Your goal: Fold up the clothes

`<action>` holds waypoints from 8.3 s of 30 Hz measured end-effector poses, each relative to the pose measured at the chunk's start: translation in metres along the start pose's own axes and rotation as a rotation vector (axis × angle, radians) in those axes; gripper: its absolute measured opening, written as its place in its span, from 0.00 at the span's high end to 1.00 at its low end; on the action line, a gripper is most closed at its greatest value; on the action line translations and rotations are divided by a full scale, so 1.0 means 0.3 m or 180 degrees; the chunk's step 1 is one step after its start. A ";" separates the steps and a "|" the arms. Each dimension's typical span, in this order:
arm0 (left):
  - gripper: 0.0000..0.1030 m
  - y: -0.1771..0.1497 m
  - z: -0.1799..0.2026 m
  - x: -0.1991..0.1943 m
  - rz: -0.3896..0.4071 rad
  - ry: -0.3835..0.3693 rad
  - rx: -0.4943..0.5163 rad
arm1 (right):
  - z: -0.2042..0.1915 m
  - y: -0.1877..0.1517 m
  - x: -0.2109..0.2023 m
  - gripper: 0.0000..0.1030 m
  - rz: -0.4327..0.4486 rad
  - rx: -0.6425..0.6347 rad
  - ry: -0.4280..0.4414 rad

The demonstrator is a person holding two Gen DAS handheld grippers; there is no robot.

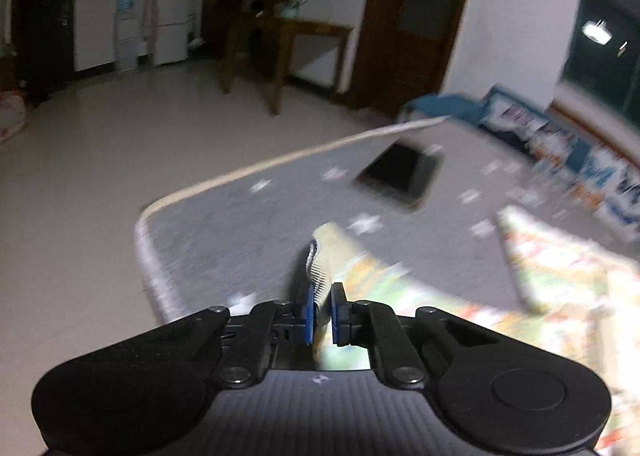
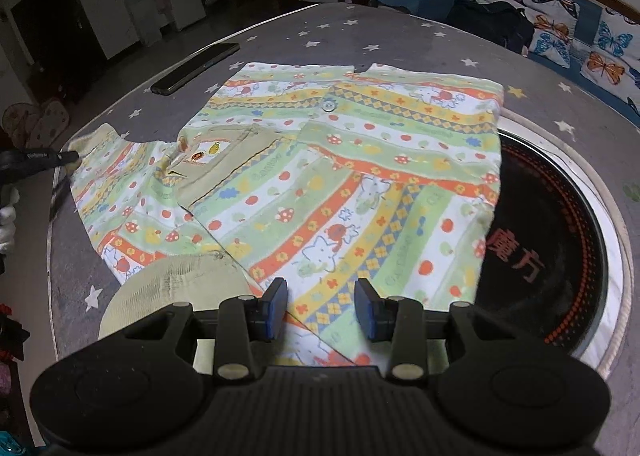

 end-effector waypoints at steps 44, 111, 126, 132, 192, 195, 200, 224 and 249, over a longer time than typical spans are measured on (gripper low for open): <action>0.69 -0.305 0.659 -0.089 -0.0600 -0.1286 0.1686 | -0.037 0.021 -0.009 0.59 0.0183 -0.0330 -0.0214; 0.91 -0.484 0.773 -0.319 -0.1180 -0.1670 0.1811 | -0.020 -0.176 -0.168 0.33 0.0275 -0.0980 -0.0612; 0.89 -0.278 0.837 -0.326 -0.0727 -0.1924 0.1775 | -0.179 -0.072 -0.145 0.78 0.0629 -0.1186 -0.0084; 0.49 -0.290 0.721 -0.348 -0.0294 -0.1666 0.2099 | -0.151 0.004 -0.168 0.93 0.0705 -0.0884 0.0046; 0.72 -0.030 0.631 0.194 -0.0384 -0.0579 0.2128 | 0.026 0.435 0.115 0.82 0.0640 -0.0476 -0.0229; 0.72 -0.007 0.645 0.154 -0.0234 -0.0541 0.2064 | -0.010 0.385 0.073 0.82 0.0615 -0.0558 -0.0088; 0.72 0.010 0.678 0.092 -0.0033 -0.0570 0.1949 | -0.030 0.331 0.114 0.81 0.0527 -0.0539 -0.0020; 0.74 -0.139 0.813 0.208 -0.0568 -0.0946 0.1867 | -0.015 0.382 0.189 0.64 0.0561 -0.0325 -0.0114; 0.74 -0.183 0.730 0.184 -0.0467 -0.0800 0.1752 | -0.144 0.174 0.078 0.58 0.0498 -0.0574 -0.0034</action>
Point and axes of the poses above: each gripper's, at about its wrist camera, not at the fingertips, and x roughly the way its jaws point, z to its right, y to its top, the point moved 8 cm from there along x, roughly the way its jaws point, and after that the axes turned 7 degrees about -z, right-handed, at the moved point
